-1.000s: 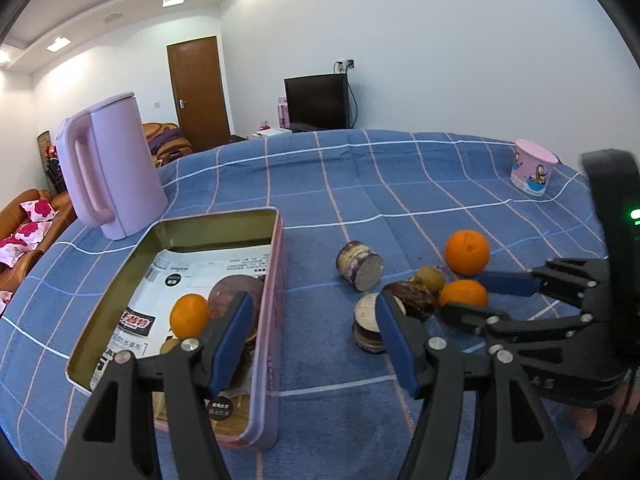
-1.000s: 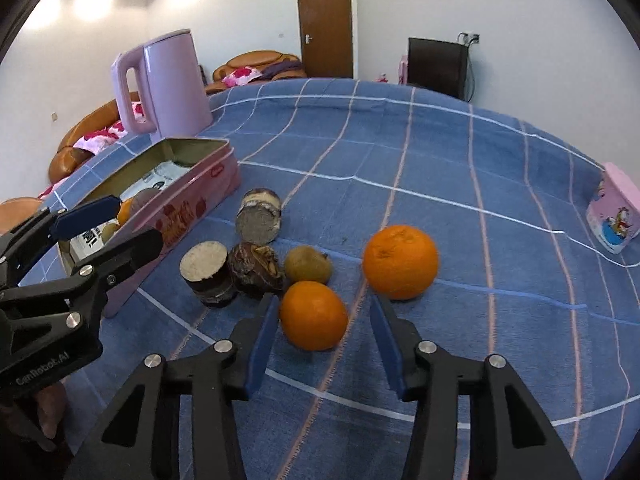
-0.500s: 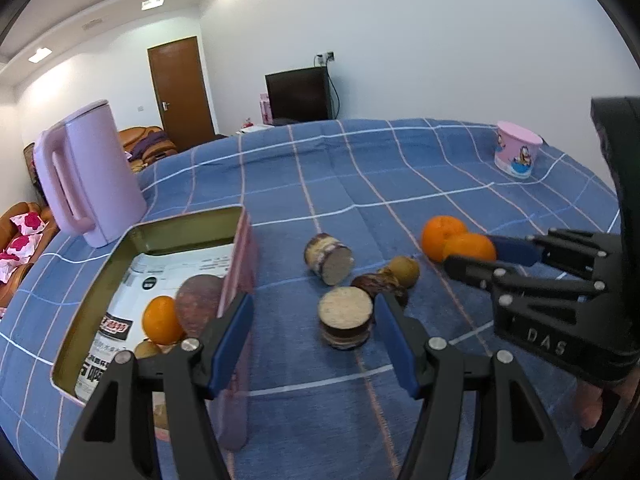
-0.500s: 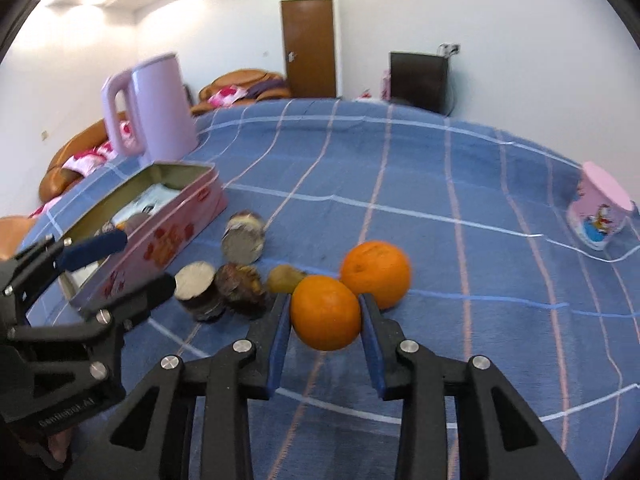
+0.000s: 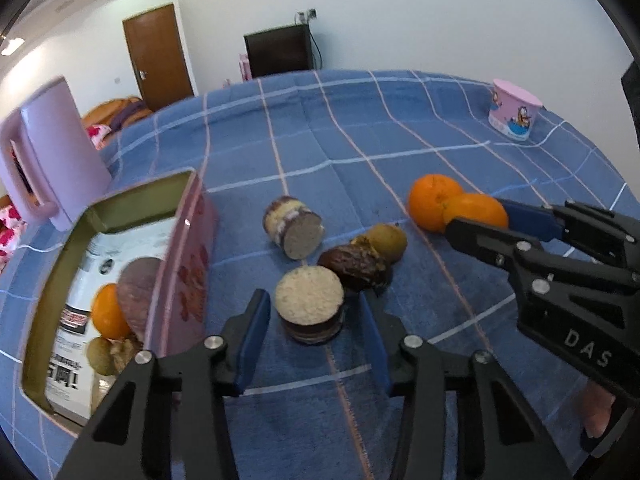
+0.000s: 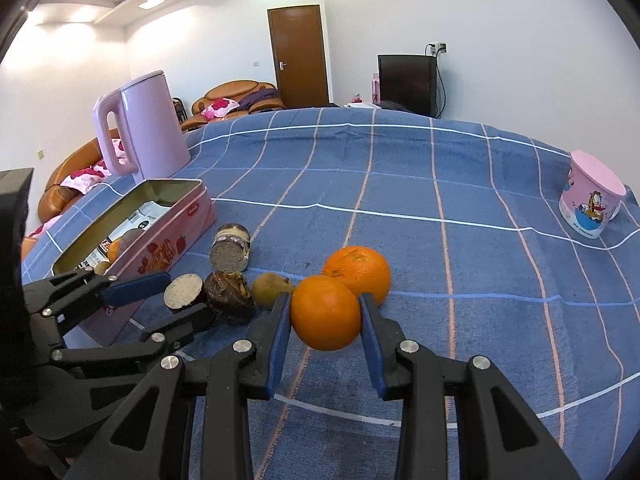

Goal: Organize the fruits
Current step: 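Close the right gripper on an orange, then lower the left gripper onto the round oat-topped canister and close it, then lift the canister in the left gripper while the right lifts the orange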

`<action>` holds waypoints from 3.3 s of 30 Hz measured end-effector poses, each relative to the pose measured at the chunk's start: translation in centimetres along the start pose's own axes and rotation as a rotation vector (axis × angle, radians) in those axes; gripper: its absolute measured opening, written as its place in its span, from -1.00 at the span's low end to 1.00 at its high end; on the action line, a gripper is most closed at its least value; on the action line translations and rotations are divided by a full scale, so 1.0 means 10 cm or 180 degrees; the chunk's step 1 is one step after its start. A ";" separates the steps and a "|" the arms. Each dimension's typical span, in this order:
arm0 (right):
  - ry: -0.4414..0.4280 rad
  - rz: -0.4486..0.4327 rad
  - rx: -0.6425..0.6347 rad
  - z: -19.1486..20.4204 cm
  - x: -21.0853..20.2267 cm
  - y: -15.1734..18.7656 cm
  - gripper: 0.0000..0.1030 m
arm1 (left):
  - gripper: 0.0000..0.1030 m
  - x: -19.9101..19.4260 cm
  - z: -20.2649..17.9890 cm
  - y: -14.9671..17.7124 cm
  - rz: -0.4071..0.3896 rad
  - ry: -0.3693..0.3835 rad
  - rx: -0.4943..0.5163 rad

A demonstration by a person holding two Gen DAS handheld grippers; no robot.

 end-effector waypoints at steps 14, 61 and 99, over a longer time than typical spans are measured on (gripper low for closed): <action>-0.0048 -0.0047 -0.0018 0.03 -0.03 0.00 -0.31 | -0.29 -0.07 0.13 -0.04 -0.0135 0.0028 -0.0195; -0.0052 -0.0783 -0.0189 0.13 -0.49 -0.09 -0.31 | -0.29 -0.50 0.25 -0.13 -0.0885 -0.0183 -0.0347; -0.0001 -0.1141 -0.0202 0.13 -0.70 -0.09 -0.31 | -0.29 -0.71 0.34 -0.12 -0.1226 -0.0294 -0.0429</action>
Point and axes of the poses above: each gripper's, at about its wrist camera, not at the fingertips, and x roughly the way its jaws point, z to its left, y to its underside, the point moved 7 cm from there along x, roughly the way its jaws point, and after that the axes turned 3 degrees about -x, right-handed, at the moved point
